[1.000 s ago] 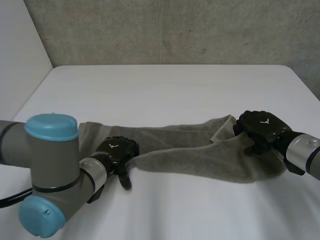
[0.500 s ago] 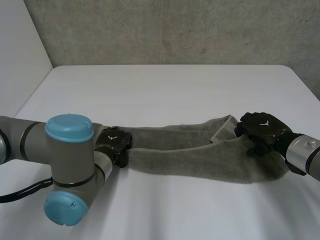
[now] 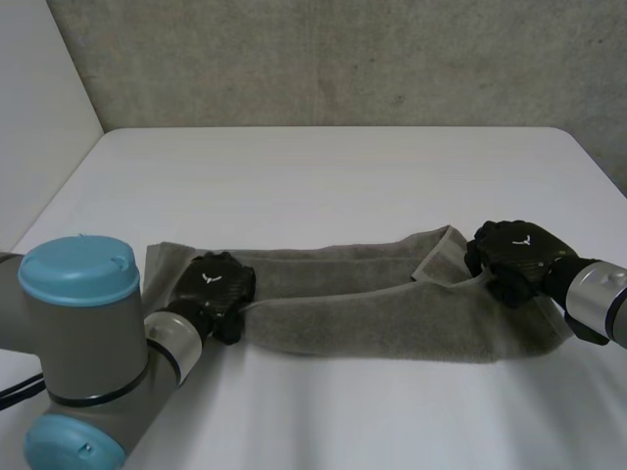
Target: Fold the towel.
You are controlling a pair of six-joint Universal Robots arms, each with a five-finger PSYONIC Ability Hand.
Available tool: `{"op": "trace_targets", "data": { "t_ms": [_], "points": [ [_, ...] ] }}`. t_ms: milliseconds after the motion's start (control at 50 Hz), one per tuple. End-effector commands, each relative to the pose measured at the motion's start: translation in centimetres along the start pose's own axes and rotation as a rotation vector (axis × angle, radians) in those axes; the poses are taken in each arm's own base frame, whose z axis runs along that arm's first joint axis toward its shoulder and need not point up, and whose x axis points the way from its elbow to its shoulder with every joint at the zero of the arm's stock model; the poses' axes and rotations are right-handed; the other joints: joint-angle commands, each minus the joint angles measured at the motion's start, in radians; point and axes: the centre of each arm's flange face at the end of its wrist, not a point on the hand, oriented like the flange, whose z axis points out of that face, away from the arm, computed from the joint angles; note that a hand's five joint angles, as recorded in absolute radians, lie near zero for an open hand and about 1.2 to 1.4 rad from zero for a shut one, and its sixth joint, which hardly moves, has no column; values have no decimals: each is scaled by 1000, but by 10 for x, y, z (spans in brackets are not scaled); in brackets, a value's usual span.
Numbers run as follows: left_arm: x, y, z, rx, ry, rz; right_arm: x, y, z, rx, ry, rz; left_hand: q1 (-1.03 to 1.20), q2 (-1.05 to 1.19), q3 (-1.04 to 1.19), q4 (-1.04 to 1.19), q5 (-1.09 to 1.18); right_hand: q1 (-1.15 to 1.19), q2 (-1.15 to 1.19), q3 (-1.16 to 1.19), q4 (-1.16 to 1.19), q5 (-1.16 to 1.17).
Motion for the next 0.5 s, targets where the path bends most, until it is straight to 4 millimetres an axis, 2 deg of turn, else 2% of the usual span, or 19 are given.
{"op": "trace_targets", "data": {
  "t_ms": [20, 100, 160, 180, 200, 220, 240, 260, 280, 300, 320, 340, 360, 380, 400, 420, 440, 460, 500],
  "points": [
    [-6, 5, -1, -19, -16, 62, -2, -15, -12, 6, 11, -35, 112, 95, -52, -59, 84, 69, 73, -44, -76, 58],
    [-27, -11, 13, 24, -73, 74, -2, -34, -8, 64, -4, -77, 112, 95, -52, -59, 84, 69, 73, -44, -76, 58],
    [-47, -51, 39, 151, -127, 114, 2, -69, 9, 174, -4, -156, 112, 95, -52, -59, 84, 69, 73, -44, -76, 58],
    [-47, -51, 39, 151, -127, 114, 2, -69, 9, 175, -4, -156, 112, 95, -52, -59, 84, 69, 73, -44, -76, 58],
    [-53, -71, 49, 211, -148, 135, 10, -89, 14, 228, 24, -188, 112, 95, -52, -59, 84, 69, 73, -44, -76, 58],
    [-54, -71, 49, 211, -148, 135, 21, -112, 16, 298, 57, -218, 112, 95, -52, -59, 84, 69, 73, -44, -76, 58],
    [-65, -104, 57, 308, -189, 166, 21, -112, 16, 299, 57, -219, 112, 95, -52, -59, 84, 69, 73, -44, -76, 58],
    [-65, -104, 57, 309, -189, 166, 32, -140, 13, 386, 102, -248, 112, 95, -52, -59, 84, 69, 73, -44, -76, 58],
    [-74, -134, 58, 400, -223, 179, 46, -172, 6, 501, 163, -265, 112, 95, -52, -59, 84, 69, 73, -44, -76, 58],
    [-74, -134, 58, 401, -223, 179, 46, -173, 6, 502, 164, -265, 112, 95, -52, -59, 84, 69, 73, -44, -76, 58],
    [-80, -161, 54, 490, -248, 190, 58, -202, -4, 626, 223, -253, 112, 95, -52, -59, 84, 69, 73, -44, -76, 58],
    [-80, -161, 54, 491, -249, 190, 59, -203, -4, 628, 223, -253, 112, 95, -52, -59, 84, 69, 73, -44, -76, 58],
    [-82, -191, 46, 608, -275, 196, 69, -231, -21, 774, 272, -208, 112, 95, -52, -59, 84, 69, 73, -44, -76, 58],
    [-86, -222, 27, 749, -311, 206, 76, -252, -42, 915, 287, -163, 112, 95, -52, -59, 84, 69, 73, -44, -76, 58],
    [-90, -242, 9, 842, -341, 208, 76, -252, -42, 917, 287, -163, 112, 95, -52, -59, 84, 69, 73, -44, -76, 58],
    [-90, -242, 8, 842, -342, 208, 76, -260, -52, 984, 266, -133, 112, 95, -52, -59, 84, 69, 73, -44, -76, 58],
    [-92, -258, -13, 932, -366, 209, 76, -260, -52, 985, 265, -132, 112, 95, -52, -59, 84, 69, 73, -44, -76, 58],
    [-91, -260, -24, 970, -372, 215, 76, -256, -51, 997, 224, -94, 112, 95, -52, -59, 84, 69, 73, -44, -76, 58],
    [-88, -253, -25, 980, -354, 228, 73, -247, -49, 978, 186, -79, 112, 95, -52, -59, 84, 69, 73, -44, -76, 58]
  ]
}}
